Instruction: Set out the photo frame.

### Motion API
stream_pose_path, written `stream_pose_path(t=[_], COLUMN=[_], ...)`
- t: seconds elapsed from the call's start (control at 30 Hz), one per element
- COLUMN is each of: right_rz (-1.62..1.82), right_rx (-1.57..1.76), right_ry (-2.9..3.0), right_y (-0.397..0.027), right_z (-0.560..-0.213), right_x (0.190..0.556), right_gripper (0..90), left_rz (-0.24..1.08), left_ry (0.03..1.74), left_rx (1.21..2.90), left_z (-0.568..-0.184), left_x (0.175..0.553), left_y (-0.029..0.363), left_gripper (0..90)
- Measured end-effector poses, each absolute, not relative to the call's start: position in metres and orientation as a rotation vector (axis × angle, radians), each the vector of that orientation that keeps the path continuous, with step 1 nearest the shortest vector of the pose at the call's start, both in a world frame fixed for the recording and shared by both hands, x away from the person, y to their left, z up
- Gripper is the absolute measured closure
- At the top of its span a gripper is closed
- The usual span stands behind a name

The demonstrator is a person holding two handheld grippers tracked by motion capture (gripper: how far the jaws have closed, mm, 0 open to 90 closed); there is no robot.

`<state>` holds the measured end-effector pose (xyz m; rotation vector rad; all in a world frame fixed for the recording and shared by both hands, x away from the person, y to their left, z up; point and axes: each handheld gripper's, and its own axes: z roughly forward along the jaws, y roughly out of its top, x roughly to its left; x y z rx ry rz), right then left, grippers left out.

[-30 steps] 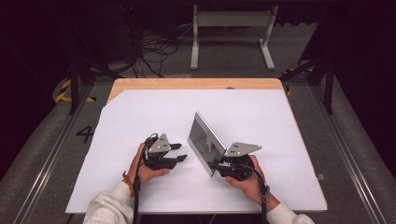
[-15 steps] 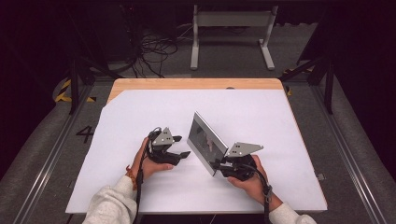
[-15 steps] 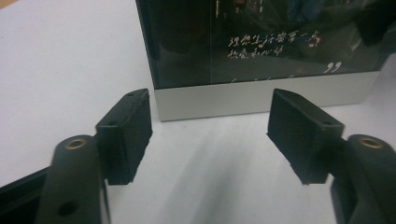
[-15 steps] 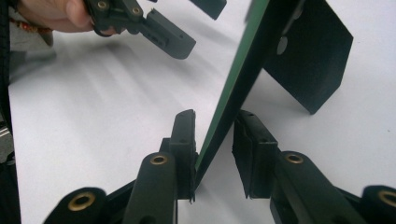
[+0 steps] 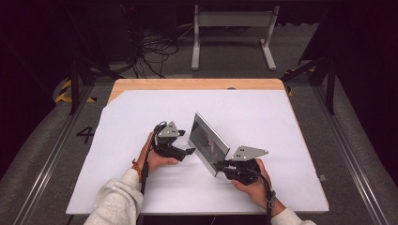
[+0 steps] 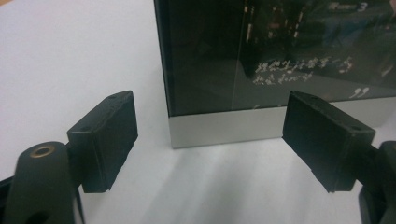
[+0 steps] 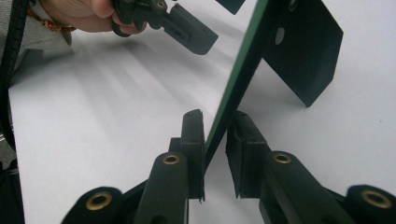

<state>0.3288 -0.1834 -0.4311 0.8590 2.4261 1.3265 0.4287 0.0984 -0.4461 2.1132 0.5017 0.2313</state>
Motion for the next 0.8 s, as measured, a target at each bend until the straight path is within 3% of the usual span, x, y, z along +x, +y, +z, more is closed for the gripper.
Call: stream_pose_path(t=[0.5, 0.63, 0.8], right_rz=[1.311, 1.279, 1.305], right_rx=[0.84, 0.855, 0.853], right_ry=[2.443, 2.419, 2.395], right_y=[-0.194, -0.195, -0.201], right_z=[-0.43, -0.429, -0.424], right_x=[0.333, 0.329, 0.323], right_gripper=[80.2, 71.6, 75.8], left_rz=[0.177, 0.175, 0.163], left_ry=[0.488, 0.484, 0.478], left_rx=[2.12, 2.115, 2.113], left_z=[-0.452, -0.451, -0.453], left_x=[0.434, 0.433, 0.436], left_y=[0.086, 0.084, 0.081], left_gripper=[15.7, 15.7, 15.7])
